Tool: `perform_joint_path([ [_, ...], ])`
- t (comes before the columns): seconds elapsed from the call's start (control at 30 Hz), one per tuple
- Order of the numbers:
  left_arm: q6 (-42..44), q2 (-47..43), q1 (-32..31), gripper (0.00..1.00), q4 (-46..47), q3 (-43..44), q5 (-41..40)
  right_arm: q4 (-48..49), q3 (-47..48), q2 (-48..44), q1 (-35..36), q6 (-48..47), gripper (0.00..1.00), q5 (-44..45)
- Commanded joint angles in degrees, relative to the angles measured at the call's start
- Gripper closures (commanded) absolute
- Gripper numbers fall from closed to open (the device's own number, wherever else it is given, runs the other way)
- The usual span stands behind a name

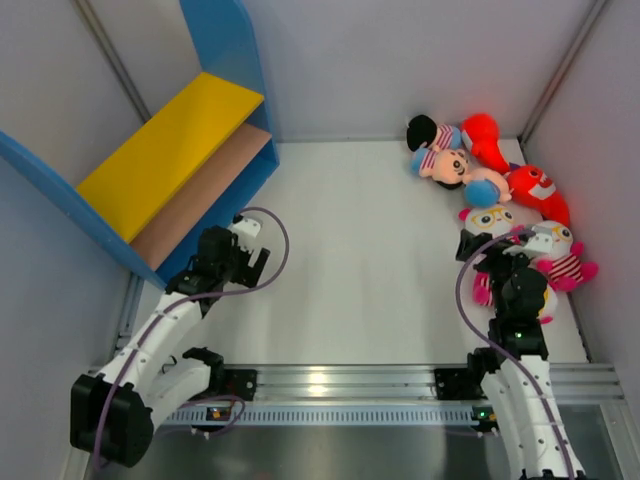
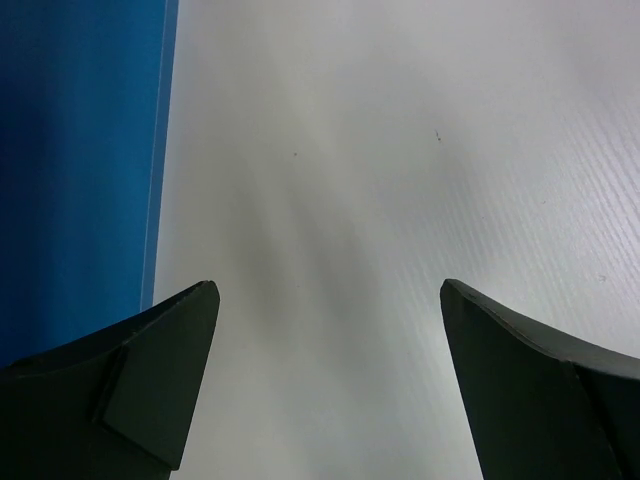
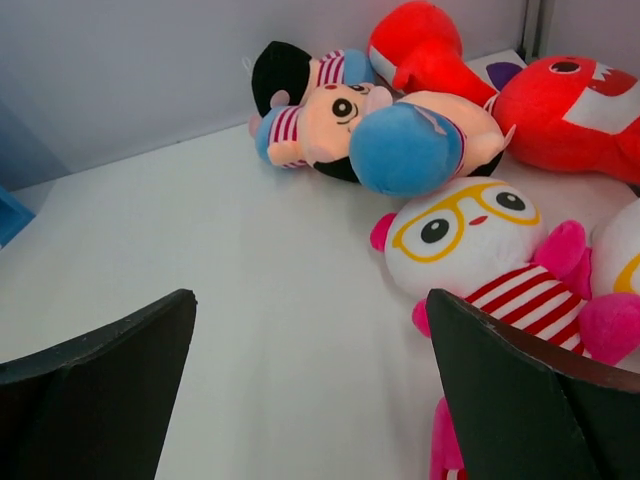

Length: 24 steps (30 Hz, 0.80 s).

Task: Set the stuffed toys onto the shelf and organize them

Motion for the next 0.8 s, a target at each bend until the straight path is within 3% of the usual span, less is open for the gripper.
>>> perform_joint_path([
  [0.0,-2.0,1.1,0.1,0.01,3.9,0.6,2.0,-1.7,4.4,3.8,0.7,2.1,0.01,1.4],
  [0.13,-1.9,3.3,0.1,0.01,3.6,3.2,2.9,-4.0,11.1,13.8,0.7,4.4,0.01,4.9],
  [0.23,2.8,4.2,0.1,0.01,3.2,5.1,0.2,-9.0,19.3,22.3,0.7,5.5,0.01,7.6],
  [0.43,8.1,10.3,0.1,0.02,-1.1,14.8,1.3,-20.5,42.7,40.9,0.7,2.2,0.01,15.7],
  [0.63,8.7,16.0,-0.3,0.01,-3.8,21.4,7.2,-24.6,59.0,60.5,-1.5,-4.7,0.01,17.0],
  [0.77,8.1,19.3,-0.4,0.01,-3.8,22.7,8.3,-27.3,65.5,68.8,-5.0,-7.2,0.01,15.1],
])
